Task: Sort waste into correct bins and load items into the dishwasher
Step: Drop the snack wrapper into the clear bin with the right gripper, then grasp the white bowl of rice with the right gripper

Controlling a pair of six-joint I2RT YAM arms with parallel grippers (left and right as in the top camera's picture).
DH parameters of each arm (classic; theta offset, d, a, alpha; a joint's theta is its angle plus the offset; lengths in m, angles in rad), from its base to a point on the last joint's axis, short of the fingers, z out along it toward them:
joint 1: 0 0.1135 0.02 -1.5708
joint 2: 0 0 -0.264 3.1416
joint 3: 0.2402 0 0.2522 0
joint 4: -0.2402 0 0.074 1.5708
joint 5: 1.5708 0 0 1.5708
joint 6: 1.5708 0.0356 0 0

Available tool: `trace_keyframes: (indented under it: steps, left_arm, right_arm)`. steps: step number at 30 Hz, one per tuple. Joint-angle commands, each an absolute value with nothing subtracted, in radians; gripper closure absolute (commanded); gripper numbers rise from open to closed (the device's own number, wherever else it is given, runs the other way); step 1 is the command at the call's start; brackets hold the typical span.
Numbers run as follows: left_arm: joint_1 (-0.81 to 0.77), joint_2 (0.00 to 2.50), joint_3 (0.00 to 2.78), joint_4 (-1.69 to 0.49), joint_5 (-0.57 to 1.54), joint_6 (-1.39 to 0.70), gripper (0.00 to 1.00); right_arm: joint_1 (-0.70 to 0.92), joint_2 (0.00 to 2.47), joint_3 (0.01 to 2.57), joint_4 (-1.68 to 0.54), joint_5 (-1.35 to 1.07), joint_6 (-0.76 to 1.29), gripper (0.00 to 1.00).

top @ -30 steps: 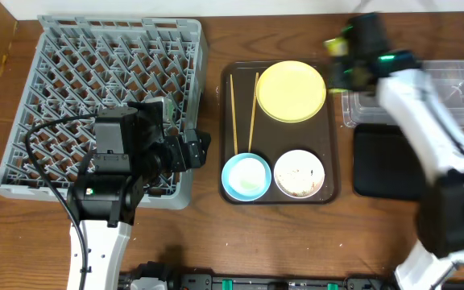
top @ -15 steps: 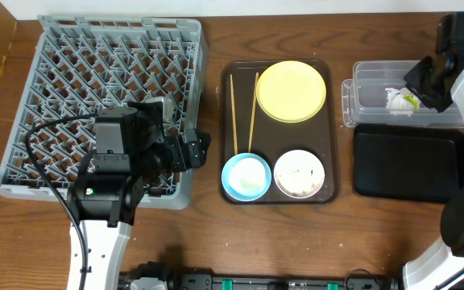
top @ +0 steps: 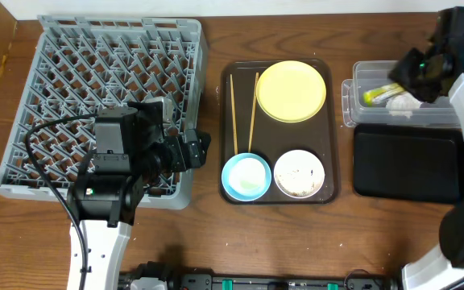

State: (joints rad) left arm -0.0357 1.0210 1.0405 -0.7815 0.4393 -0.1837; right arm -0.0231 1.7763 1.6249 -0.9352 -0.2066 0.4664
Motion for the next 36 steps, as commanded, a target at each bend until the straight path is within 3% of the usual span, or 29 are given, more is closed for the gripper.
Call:
trace_keyframes:
  steps: [1,9,15,19,30,33,36]
  left_arm:
    - [-0.039,1.019,1.062,-0.781,0.445,-0.185,0.04]
    - [-0.039,1.019,1.062,-0.781,0.445,-0.185,0.04]
    - [-0.039,1.019,1.062,-0.781,0.445,-0.185,0.04]
    - [-0.039,1.019,1.062,-0.781,0.445,-0.185,0.04]
    - [-0.039,1.019,1.062,-0.781,0.445,-0.185,0.04]
    - [-0.039,1.019,1.062,-0.781,0.445,-0.185,0.04]
    - [-0.039,1.019,1.062,-0.781,0.445,-0.185,0.04]
  right_arm:
    - [0.107,1.726,1.624,-1.006,-0.387,0.165,0.46]
    - [0.457,1.804,1.589,-1.127,-0.326,0.136,0.5]
    - [0.617,1.867,1.45,-1.122,-0.145,0.313,0.87]
    - [0.62,1.872,1.331,-1.064,-0.135,0.386,0.97]
    - [0.495,1.872,1.206,-0.91,-0.032,0.368,0.99]
    - [0.434,1.872,1.206,-0.934,0.137,0.459,0.99]
    - [0.392,1.872,1.206,-0.899,0.068,0.39,0.99]
